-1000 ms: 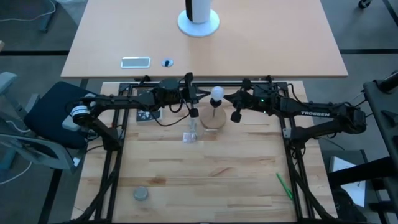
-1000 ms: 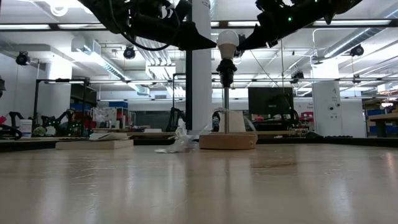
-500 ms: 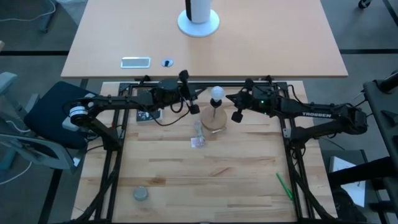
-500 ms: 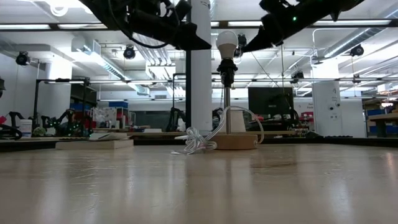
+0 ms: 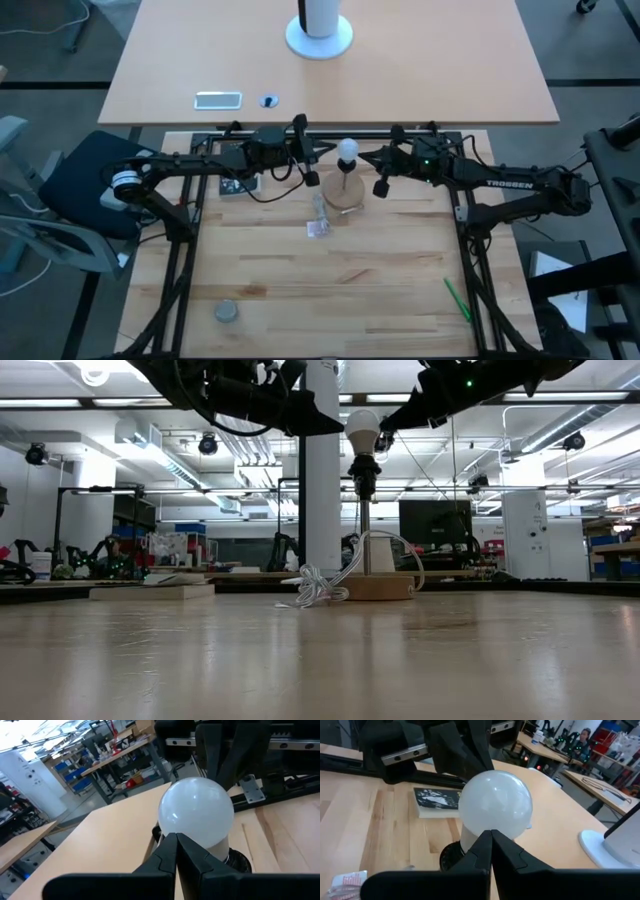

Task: Screw lightbulb
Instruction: Remove the lightbulb from the black lamp

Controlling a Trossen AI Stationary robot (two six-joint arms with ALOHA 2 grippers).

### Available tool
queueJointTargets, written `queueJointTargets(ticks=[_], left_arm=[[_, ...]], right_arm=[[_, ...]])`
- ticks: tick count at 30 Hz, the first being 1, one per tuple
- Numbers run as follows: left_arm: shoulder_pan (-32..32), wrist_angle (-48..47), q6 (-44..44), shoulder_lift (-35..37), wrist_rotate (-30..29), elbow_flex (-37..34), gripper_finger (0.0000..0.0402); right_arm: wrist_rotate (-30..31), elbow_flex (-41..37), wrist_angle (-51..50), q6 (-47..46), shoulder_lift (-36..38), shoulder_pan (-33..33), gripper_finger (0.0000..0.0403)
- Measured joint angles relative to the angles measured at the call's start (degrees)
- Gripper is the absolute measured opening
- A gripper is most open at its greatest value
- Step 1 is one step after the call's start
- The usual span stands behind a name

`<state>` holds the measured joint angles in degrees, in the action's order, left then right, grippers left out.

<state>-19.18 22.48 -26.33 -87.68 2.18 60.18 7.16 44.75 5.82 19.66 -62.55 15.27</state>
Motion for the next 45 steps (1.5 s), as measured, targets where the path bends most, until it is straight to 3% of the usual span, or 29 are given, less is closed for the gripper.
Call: queueJointTargets(ticks=[18, 25, 30, 34, 38, 45], left_arm=[[0.49, -0.13, 0.31, 0.05, 7.35, 0.0, 0.0], [0.44, -0.19, 0.31, 0.46, 5.69, 0.0, 0.0], [0.44, -0.02, -0.14, 0.85, 0.88, 0.0, 0.0], [0.28, 0.35, -0.33, 0.71, -4.33, 0.0, 0.0], [0.24, 1.06, -0.66, -0.37, -4.25, 0.02, 0.0], [0.52, 1.74, -0.63, -0.99, 0.13, 0.02, 0.0]], right_arm=[[1.15, 0.0, 0.55, -0.11, -0.74, 1.31, 0.0], [0.72, -0.13, -0.62, -0.37, -0.54, 2.03, 0.0], [3.17, -0.22, -5.78, -2.0, 1.4, 1.97, 0.0], [-0.78, -0.22, -4.96, -2.0, 2.74, 1.62, 0.0], [-3.46, -0.22, -2.02, -1.63, 2.37, 1.57, 0.0], [-2.09, -0.24, 0.26, -1.33, -0.17, 1.73, 0.0]])
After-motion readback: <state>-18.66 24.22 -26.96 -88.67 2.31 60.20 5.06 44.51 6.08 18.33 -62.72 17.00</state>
